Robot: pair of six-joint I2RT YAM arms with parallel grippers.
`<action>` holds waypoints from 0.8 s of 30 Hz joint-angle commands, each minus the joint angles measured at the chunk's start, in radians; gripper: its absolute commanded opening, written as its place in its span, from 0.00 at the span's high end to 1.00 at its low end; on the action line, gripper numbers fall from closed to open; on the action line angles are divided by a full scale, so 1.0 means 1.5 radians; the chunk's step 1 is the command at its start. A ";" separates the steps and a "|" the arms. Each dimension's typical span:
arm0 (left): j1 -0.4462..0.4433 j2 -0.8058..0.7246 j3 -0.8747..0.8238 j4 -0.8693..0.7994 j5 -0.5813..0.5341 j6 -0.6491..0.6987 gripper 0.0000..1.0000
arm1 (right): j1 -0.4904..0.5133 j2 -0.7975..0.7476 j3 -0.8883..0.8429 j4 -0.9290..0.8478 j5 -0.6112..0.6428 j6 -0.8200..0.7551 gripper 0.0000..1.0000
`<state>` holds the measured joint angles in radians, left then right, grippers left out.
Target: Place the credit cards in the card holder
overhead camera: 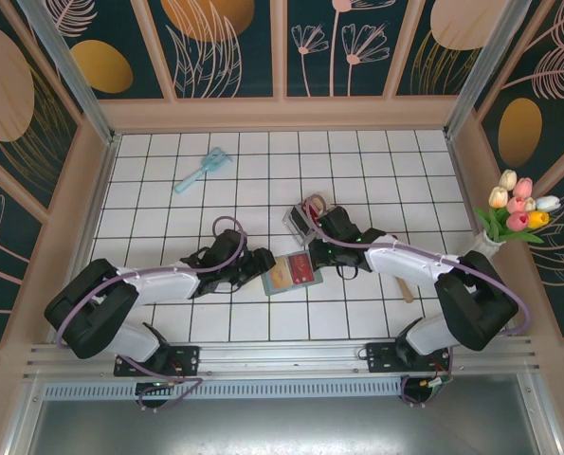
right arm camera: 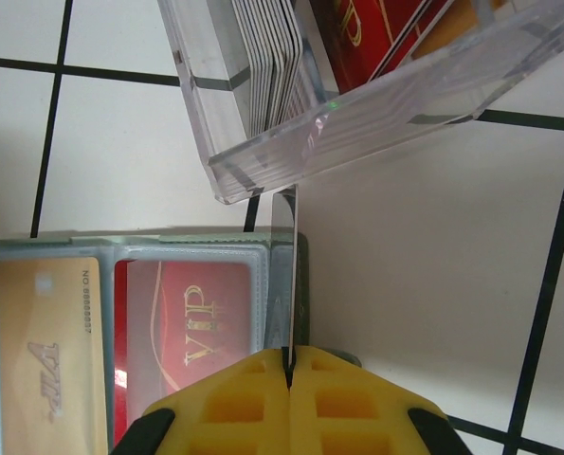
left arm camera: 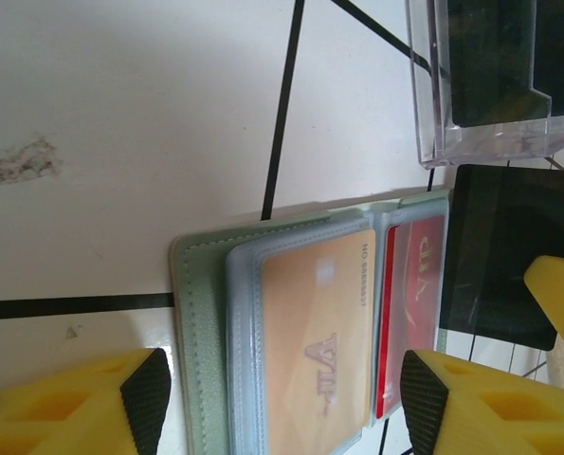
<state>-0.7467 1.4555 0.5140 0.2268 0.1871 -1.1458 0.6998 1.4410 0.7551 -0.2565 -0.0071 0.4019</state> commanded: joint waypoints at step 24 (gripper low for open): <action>-0.010 0.051 0.011 0.096 0.029 -0.014 0.39 | -0.004 0.030 -0.021 -0.015 0.017 0.009 0.98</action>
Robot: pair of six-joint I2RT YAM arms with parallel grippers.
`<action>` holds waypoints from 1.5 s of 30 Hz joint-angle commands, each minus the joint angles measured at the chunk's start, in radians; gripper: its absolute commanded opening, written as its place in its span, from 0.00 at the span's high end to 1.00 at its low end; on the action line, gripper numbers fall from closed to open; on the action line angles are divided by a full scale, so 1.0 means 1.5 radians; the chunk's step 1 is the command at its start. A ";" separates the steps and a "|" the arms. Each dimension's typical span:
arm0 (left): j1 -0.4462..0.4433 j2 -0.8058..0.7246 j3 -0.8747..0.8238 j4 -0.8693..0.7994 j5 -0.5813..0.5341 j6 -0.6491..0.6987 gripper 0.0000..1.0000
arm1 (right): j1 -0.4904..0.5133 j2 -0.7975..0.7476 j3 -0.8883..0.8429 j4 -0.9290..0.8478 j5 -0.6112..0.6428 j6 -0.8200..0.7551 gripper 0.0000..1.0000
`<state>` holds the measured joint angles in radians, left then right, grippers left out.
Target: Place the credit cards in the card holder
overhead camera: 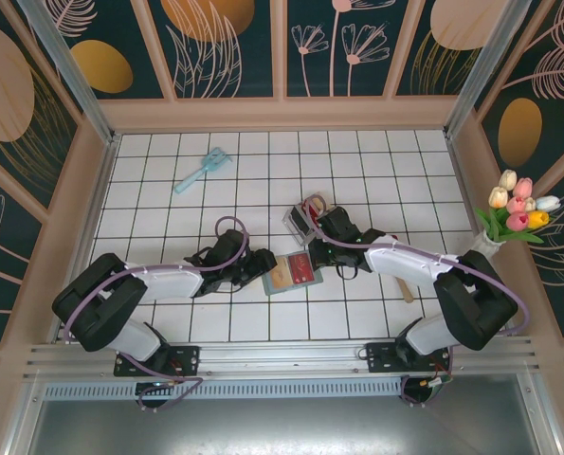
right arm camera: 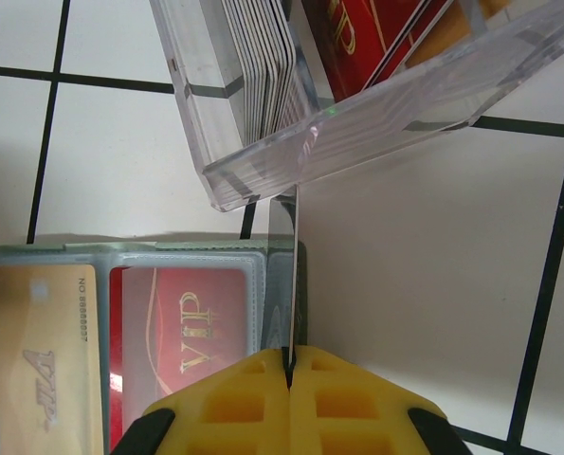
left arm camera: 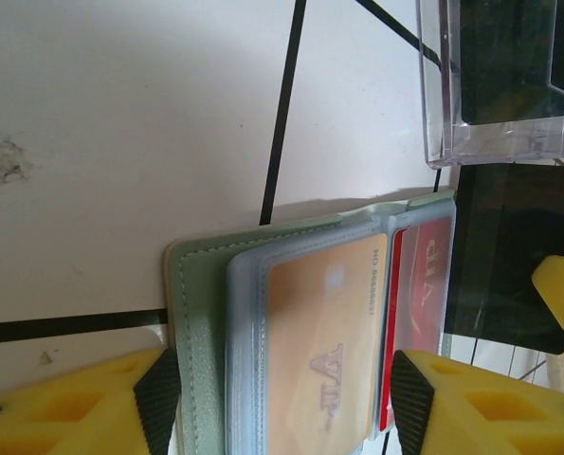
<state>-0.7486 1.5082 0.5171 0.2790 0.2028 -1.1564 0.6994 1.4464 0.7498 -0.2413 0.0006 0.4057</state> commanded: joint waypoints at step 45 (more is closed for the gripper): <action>-0.009 -0.025 -0.020 0.024 -0.042 -0.007 1.00 | -0.017 -0.108 0.020 -0.029 -0.027 0.046 0.96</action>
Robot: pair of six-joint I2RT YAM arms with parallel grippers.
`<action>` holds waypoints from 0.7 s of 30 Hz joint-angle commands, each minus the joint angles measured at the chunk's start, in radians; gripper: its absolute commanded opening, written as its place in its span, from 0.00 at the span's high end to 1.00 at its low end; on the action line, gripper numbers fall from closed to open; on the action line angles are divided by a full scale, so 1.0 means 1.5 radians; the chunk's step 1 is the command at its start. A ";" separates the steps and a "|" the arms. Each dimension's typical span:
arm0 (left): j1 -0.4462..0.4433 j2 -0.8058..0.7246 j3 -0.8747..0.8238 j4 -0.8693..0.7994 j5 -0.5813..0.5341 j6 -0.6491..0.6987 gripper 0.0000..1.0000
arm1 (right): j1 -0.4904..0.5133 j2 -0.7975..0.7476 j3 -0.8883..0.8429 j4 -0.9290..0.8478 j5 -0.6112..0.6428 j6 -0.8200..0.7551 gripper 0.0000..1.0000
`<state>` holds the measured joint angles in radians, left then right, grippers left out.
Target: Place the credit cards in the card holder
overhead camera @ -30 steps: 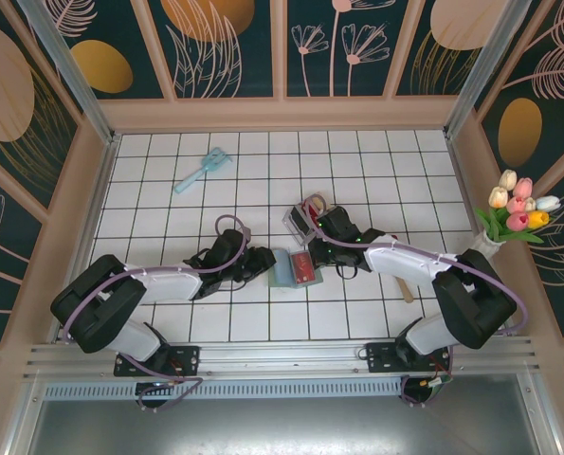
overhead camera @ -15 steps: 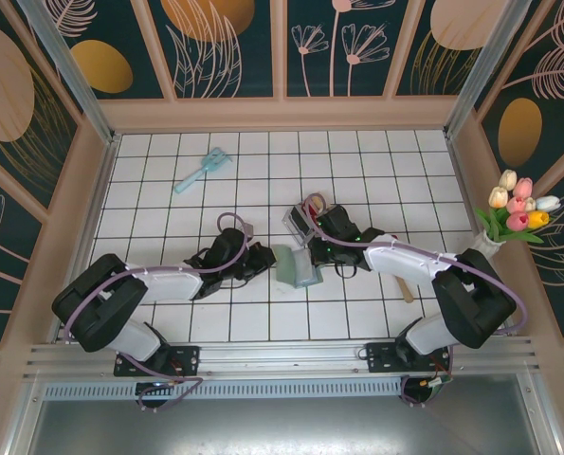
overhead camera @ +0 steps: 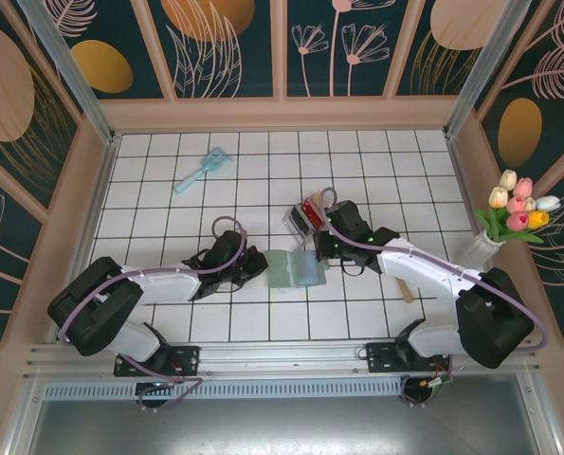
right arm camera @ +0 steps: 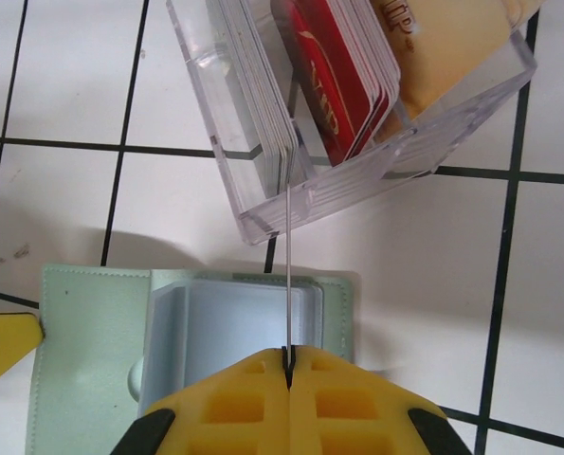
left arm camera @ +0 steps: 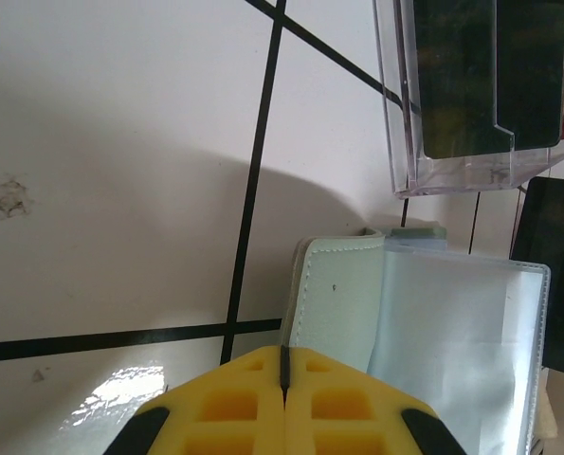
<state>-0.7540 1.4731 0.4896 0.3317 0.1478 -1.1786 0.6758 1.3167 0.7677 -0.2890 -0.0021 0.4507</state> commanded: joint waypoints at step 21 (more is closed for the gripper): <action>-0.006 -0.026 0.003 -0.057 -0.050 0.006 0.84 | 0.030 0.119 0.010 0.137 -0.210 0.076 0.97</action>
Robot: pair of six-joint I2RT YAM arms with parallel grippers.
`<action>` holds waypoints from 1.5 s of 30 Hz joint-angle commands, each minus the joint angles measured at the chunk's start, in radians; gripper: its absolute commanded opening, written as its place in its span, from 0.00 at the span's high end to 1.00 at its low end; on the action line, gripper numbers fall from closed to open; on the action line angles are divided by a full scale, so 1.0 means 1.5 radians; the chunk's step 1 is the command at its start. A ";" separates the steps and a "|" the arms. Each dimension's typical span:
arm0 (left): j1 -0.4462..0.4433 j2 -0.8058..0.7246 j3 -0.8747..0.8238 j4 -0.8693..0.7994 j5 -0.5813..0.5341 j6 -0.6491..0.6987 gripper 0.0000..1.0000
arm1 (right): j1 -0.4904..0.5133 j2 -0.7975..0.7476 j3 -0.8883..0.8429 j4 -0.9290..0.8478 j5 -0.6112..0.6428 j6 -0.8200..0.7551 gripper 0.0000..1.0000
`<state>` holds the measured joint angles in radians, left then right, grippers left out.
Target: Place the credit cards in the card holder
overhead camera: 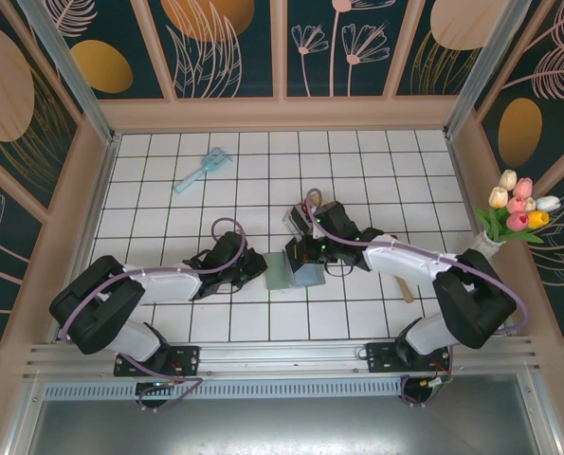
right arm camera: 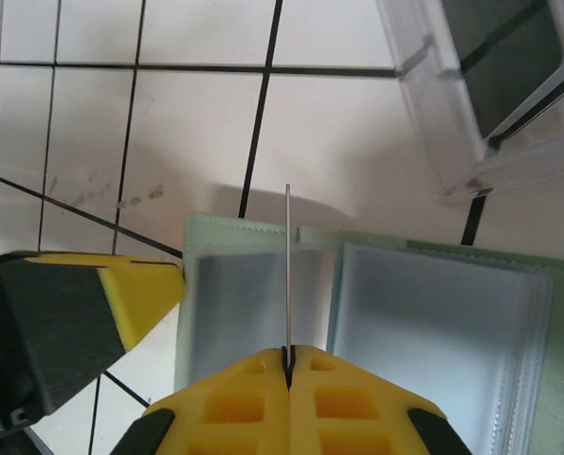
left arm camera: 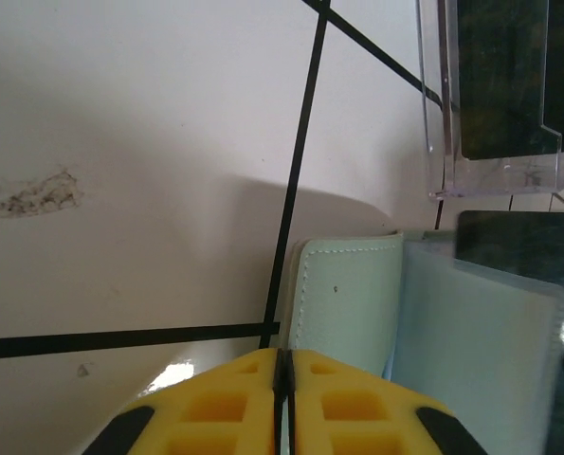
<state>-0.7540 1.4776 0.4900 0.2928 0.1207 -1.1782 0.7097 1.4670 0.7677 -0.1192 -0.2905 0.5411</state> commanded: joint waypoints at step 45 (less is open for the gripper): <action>-0.006 0.021 0.026 0.042 0.028 0.014 0.67 | 0.009 -0.037 -0.019 -0.068 0.179 -0.030 0.97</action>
<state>-0.7540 1.4914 0.5201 0.3698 0.1574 -1.1709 0.7216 1.3960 0.7628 -0.2245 -0.0441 0.5106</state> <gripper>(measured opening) 0.335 0.052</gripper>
